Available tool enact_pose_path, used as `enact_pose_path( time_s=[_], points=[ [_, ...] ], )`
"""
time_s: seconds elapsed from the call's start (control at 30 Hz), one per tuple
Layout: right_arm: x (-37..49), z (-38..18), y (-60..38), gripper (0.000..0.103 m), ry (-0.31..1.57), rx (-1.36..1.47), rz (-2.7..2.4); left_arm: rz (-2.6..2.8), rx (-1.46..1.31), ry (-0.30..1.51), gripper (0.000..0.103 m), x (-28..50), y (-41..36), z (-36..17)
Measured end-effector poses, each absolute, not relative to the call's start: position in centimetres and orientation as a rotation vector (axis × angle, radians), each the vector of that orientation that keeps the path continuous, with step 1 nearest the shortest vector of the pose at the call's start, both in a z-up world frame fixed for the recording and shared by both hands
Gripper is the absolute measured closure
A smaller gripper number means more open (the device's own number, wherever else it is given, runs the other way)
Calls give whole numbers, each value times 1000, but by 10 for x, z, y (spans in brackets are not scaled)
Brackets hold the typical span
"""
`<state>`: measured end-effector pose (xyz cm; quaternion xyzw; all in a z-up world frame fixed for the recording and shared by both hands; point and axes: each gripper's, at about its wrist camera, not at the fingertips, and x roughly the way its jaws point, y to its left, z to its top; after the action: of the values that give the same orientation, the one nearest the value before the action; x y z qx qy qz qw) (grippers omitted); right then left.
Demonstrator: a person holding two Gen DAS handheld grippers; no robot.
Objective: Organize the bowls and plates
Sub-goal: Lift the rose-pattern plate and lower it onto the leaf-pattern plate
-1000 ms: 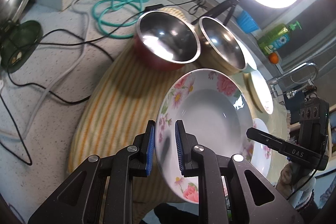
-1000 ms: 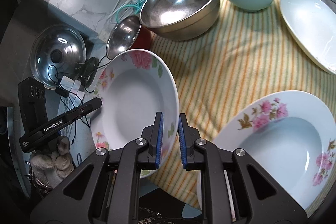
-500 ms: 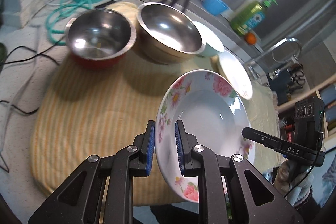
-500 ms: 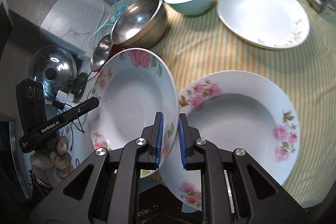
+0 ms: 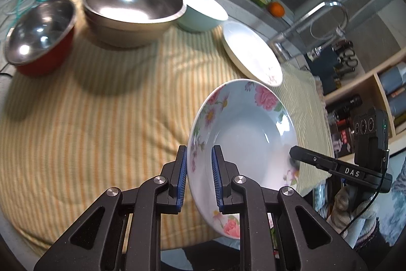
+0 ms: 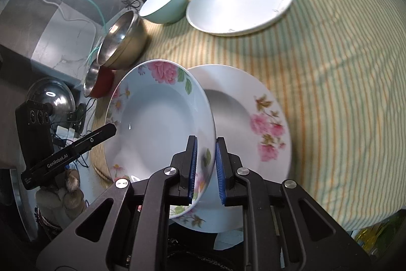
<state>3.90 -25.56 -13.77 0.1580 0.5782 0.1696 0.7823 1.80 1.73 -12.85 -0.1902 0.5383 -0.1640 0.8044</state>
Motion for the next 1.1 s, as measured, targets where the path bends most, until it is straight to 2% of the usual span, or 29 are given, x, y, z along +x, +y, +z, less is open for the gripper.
enact_pose_path(
  time_s=[0.47,1.1],
  points=[
    [29,-155,-298,88,1261,361,282,-410,-336,1216,86,23,-24,-143],
    [29,-160,-294,88,1273,316,283,-373,-251,1225,86,30,-42,-146]
  ],
)
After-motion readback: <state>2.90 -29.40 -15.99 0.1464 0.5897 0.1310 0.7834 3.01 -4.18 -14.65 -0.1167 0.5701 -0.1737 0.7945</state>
